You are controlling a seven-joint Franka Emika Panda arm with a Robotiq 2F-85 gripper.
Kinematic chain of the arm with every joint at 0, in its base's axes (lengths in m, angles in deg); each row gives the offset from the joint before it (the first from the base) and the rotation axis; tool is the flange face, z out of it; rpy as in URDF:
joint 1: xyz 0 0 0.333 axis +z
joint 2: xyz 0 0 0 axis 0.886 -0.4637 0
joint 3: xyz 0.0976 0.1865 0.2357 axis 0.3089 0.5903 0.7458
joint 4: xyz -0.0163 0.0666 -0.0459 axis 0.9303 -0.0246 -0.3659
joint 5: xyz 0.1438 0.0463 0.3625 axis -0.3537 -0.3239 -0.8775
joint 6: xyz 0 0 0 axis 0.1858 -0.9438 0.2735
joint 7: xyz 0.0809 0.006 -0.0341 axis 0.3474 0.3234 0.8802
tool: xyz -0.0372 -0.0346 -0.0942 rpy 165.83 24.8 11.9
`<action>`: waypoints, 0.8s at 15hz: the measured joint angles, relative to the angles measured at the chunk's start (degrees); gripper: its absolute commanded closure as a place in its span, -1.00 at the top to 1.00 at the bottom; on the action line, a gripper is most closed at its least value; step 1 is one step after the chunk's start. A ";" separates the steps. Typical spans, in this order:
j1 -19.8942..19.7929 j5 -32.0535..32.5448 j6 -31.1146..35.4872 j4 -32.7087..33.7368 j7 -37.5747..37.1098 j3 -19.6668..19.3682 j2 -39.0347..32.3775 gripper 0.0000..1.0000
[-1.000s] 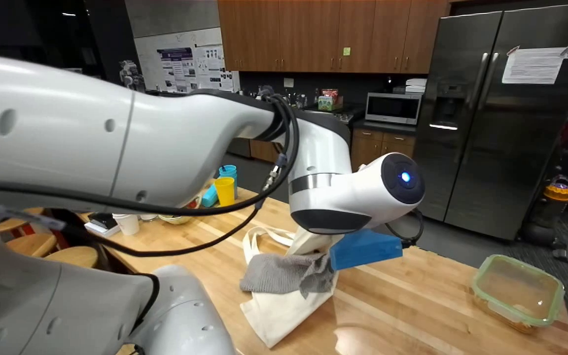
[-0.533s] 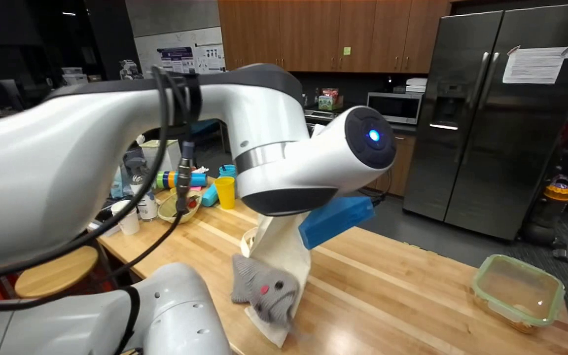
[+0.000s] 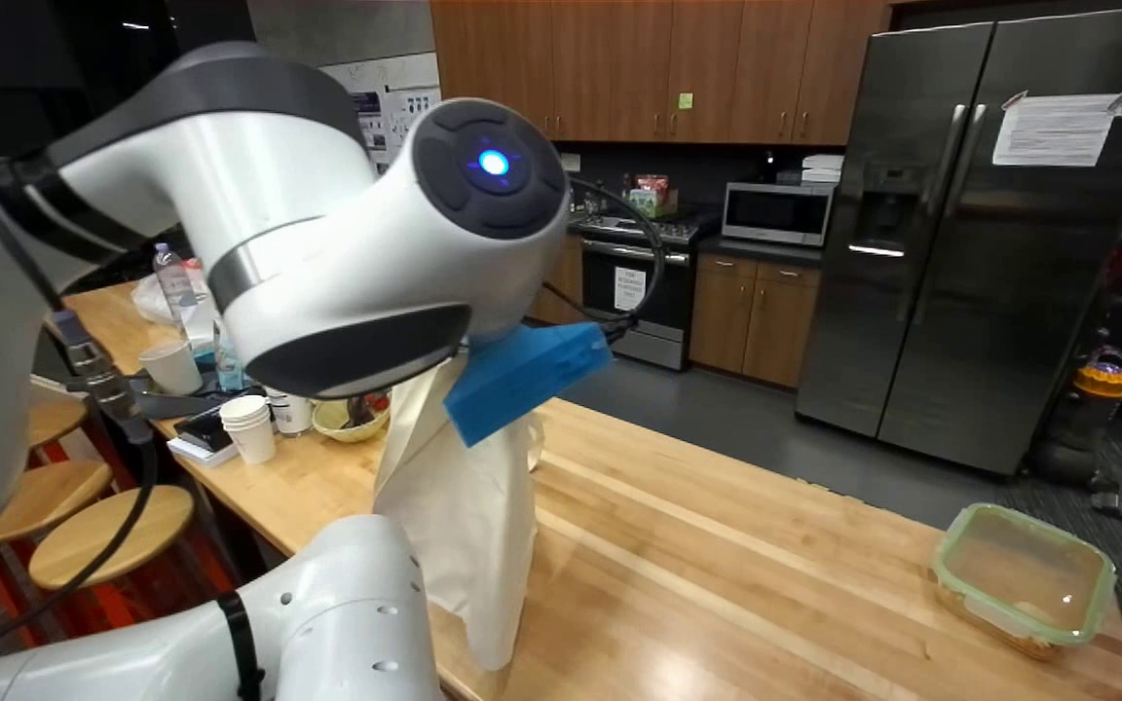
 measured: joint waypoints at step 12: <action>-1.87 -0.98 -0.97 -0.07 -0.99 1.52 1.30 -0.40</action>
